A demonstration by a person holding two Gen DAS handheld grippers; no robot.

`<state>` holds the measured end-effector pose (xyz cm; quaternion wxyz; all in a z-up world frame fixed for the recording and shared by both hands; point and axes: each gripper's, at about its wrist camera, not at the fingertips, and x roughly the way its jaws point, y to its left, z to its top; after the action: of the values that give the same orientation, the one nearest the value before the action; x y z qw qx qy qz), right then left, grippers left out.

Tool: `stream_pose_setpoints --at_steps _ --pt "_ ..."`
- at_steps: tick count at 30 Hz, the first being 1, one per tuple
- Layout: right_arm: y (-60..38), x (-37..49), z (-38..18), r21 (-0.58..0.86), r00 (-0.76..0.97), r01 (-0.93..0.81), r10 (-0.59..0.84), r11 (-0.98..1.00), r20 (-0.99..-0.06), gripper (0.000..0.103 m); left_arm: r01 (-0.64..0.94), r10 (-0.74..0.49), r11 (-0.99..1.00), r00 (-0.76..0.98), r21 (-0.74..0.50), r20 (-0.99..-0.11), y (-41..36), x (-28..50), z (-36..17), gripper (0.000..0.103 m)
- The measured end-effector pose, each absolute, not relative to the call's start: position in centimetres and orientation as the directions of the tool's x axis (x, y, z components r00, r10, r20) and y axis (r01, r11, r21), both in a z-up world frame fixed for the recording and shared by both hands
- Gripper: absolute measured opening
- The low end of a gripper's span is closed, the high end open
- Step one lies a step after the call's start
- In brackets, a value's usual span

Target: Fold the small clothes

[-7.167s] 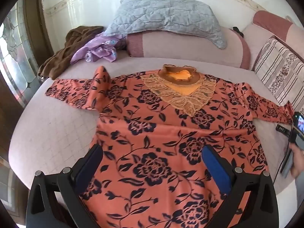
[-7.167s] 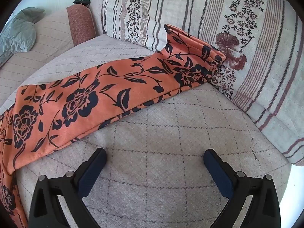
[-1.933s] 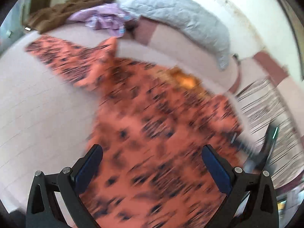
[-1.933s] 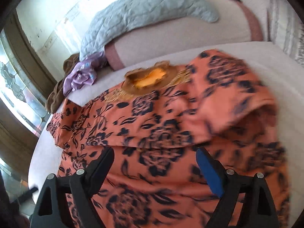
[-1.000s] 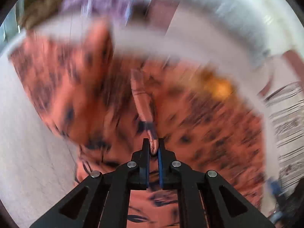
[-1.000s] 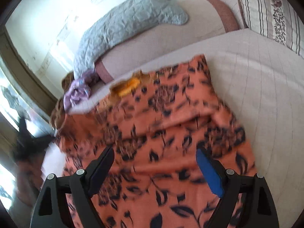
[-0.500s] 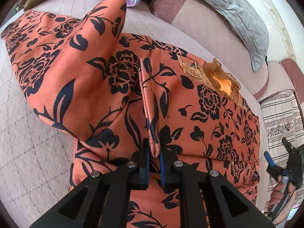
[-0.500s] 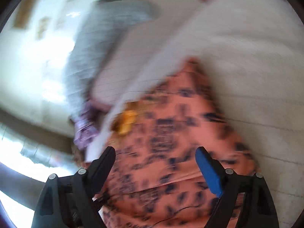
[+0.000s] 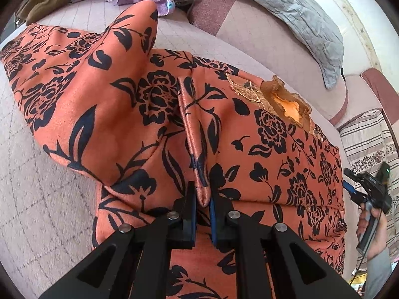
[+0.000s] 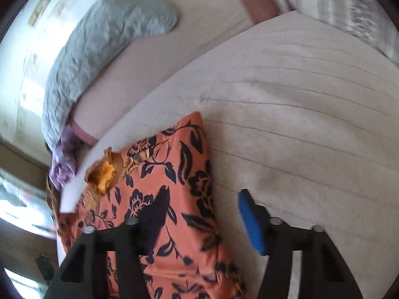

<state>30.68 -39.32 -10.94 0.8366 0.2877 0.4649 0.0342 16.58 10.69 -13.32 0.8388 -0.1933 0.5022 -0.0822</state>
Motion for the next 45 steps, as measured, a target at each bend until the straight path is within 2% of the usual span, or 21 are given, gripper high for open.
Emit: stream_pose_setpoints --at_steps 2,5,8,9,10,11,13,15,18,21,23,24,25,26,27,28,29,30,33,38,45 --pt "-38.2 32.3 -12.0 0.489 0.513 0.176 0.345 0.854 -0.786 0.049 -0.055 -0.335 0.910 0.484 -0.410 -0.809 10.8 16.6 -13.4 0.011" --pt "-37.6 33.0 -12.4 0.461 0.488 0.156 0.338 0.873 -0.805 0.012 -0.041 -0.337 0.913 0.486 -0.406 -0.806 10.8 16.6 -13.3 0.011" --pt "-37.1 32.2 -9.4 0.408 0.573 0.128 0.268 0.904 -0.774 0.011 -0.032 -0.333 0.916 0.498 -0.400 -0.801 10.7 16.5 -13.5 0.011" --pt "-37.1 32.7 -10.7 0.374 0.530 0.155 0.242 0.914 -0.813 0.011 -0.030 -0.329 0.918 0.502 -0.396 -0.800 10.7 16.5 -13.5 0.011" --pt "-36.7 33.5 -12.5 0.342 0.458 0.174 0.232 0.923 -0.858 0.014 -0.029 -0.323 0.921 0.505 -0.390 -0.801 10.6 16.4 -13.4 0.011" --pt "-36.9 33.5 -13.1 0.348 0.478 0.180 0.228 0.920 -0.848 0.015 -0.028 -0.320 0.922 0.505 -0.386 -0.801 10.6 16.3 -13.3 0.011" --pt "-37.4 32.7 -12.0 0.385 0.532 0.226 0.218 0.895 -0.818 0.032 -0.029 -0.317 0.924 0.502 -0.382 -0.805 10.5 16.5 -13.4 0.011" --pt "-37.7 31.5 -10.6 0.396 0.577 0.272 0.181 0.877 -0.797 0.056 -0.028 -0.315 0.925 0.503 -0.379 -0.805 10.5 16.5 -13.4 0.011" --pt "-36.6 29.2 -7.3 0.452 0.669 0.223 0.202 0.864 -0.715 0.058 -0.030 -0.310 0.926 0.507 -0.375 -0.804 10.4 16.6 -13.4 0.011" --pt "-34.4 28.4 -7.6 0.494 0.646 0.103 0.320 0.864 -0.694 0.075 -0.028 -0.303 0.929 0.509 -0.368 -0.806 10.2 16.7 -13.3 0.011" --pt "-32.7 29.7 -12.2 0.438 0.487 0.079 0.349 0.896 -0.801 0.072 -0.023 -0.317 0.927 0.487 -0.374 -0.814 10.3 16.8 -12.9 0.012" --pt "-32.5 29.5 -12.9 0.424 0.498 0.087 0.329 0.901 -0.802 0.067 -0.032 -0.327 0.923 0.463 -0.384 -0.824 10.5 16.8 -12.5 0.013" --pt "-32.3 29.0 -11.8 0.413 0.547 0.109 0.292 0.904 -0.784 0.067 -0.052 -0.345 0.909 0.460 -0.413 -0.818 11.2 16.5 -11.6 0.022" --pt "-31.9 28.5 -10.5 0.406 0.571 0.126 0.268 0.905 -0.776 0.068 -0.060 -0.366 0.891 0.491 -0.450 -0.790 12.1 15.9 -10.6 0.037" --pt "-31.4 27.8 -9.2 0.405 0.604 0.108 0.264 0.908 -0.752 0.068 -0.060 -0.391 0.864 0.547 -0.500 -0.741 13.5 15.0 -9.2 0.046" --pt "-30.5 26.6 -7.6 0.389 0.663 0.072 0.247 0.918 -0.707 0.070 -0.060 -0.400 0.847 0.582 -0.528 -0.708 14.6 14.4 -8.5 0.063" --pt "-29.8 25.9 -6.9 0.368 0.690 0.068 0.223 0.927 -0.688 0.078 -0.064 -0.403 0.827 0.624 -0.559 -0.669 16.1 13.8 -7.6 0.072" --pt "-28.8 24.7 -6.4 0.345 0.711 0.055 0.206 0.937 -0.672 0.085 -0.084 -0.397 0.800 0.669 -0.594 -0.629 18.2 13.2 -6.9 0.073" --pt "-25.8 20.5 -7.2 0.284 0.713 -0.045 0.230 0.958 -0.662 0.085 -0.202 -0.342 0.701 0.746 -0.684 -0.572 25.2 13.2 -6.7 0.074" --pt "-22.2 16.4 -12.9 0.207 0.639 -0.074 0.206 0.976 -0.741 0.085 -0.427 -0.221 0.580 0.738 -0.694 -0.638 35.7 17.7 -10.0 0.072" --pt "-22.9 16.6 -13.7 0.232 0.638 -0.077 0.227 0.970 -0.736 0.089 -0.548 -0.113 0.532 0.709 -0.645 -0.696 43.0 23.9 -12.8 0.072"
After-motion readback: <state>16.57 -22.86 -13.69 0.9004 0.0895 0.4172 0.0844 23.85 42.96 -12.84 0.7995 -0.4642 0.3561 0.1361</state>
